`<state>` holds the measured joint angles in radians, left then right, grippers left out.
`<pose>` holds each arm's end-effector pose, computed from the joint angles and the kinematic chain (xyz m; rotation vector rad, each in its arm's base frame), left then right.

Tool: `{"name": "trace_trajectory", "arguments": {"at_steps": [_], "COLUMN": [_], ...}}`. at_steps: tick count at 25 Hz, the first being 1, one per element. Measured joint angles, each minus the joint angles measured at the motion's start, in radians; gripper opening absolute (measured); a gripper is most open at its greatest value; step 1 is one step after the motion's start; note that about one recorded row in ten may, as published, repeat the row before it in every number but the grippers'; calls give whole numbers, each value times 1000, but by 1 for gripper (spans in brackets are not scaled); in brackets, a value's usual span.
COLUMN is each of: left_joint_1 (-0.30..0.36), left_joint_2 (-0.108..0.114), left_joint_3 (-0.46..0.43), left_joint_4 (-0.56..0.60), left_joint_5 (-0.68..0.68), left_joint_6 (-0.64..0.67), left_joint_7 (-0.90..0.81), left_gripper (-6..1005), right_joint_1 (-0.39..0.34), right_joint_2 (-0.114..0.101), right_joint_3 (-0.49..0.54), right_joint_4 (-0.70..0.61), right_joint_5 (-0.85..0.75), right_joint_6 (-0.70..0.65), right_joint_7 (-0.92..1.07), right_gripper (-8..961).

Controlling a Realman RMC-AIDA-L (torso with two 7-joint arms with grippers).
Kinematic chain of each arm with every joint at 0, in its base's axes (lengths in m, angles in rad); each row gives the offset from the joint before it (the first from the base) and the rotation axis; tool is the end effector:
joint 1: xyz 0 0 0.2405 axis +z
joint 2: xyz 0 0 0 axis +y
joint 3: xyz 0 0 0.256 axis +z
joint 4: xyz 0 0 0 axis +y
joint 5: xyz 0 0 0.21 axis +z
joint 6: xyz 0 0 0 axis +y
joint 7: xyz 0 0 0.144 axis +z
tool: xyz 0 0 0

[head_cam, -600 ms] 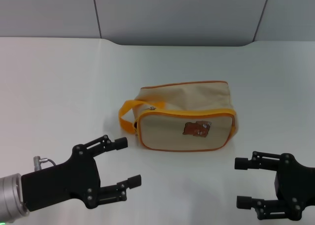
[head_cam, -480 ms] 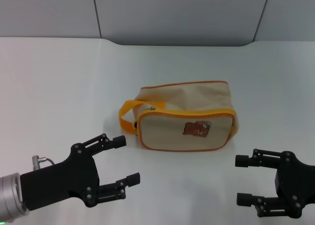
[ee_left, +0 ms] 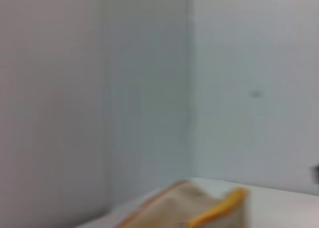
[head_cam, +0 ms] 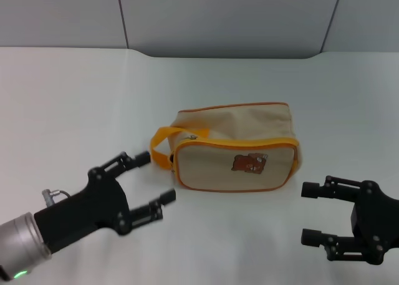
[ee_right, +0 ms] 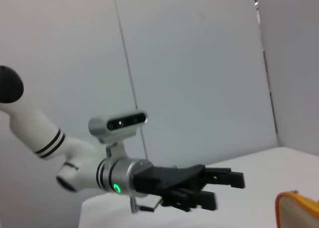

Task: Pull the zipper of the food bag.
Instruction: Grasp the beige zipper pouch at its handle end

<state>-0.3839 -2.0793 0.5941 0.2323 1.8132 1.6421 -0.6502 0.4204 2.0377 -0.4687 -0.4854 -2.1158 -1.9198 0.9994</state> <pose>-0.2947 0.2512 -0.0418 -2.4918 -0.2907 -0.9878 0.2900 0.2492 0.0102 -2.7927 0.3703 1.0149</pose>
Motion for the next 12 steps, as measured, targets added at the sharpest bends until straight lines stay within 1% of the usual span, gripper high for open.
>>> {"name": "trace_trajectory", "arguments": {"at_steps": [1,2,3,4,6,7,9,12], "left_joint_1": [-7,-19,-19,-26,-53,-73,-78,-104], "left_joint_2": [-1,-1,-1,-1,-2,-2,-2,-2], "left_joint_3": [-12,-16,-16,-17,-19,-31,-39,-134], "left_joint_4": [-82,-137,-137,-162,-233,-288,-309,-408], "left_joint_5": [-82,-114,-114,-128,-159,-178,-183,-183], "left_joint_6": [-70,-114,-114,-136,-201,-226,-233,-299], "left_joint_7": [72,124,124,148,214,258,275,366], "left_gripper": [804,802,800,798,794,792,788,783], "right_joint_1": [-3,-8,-8,-10,-12,-13,-13,-17], "right_joint_2": [0,0,0,0,0,-1,0,0], "right_joint_3": [1,9,9,13,21,23,23,23], "right_joint_4": [0,0,0,0,-1,-1,-1,-1], "right_joint_5": [6,11,11,11,11,12,12,12], "right_joint_6": [-2,-6,-6,-8,-11,-11,-11,-11], "right_joint_7": [-1,-2,-2,-2,-2,-2,-2,-4], "right_gripper": [783,783,783,783,783,782,782,782]}}
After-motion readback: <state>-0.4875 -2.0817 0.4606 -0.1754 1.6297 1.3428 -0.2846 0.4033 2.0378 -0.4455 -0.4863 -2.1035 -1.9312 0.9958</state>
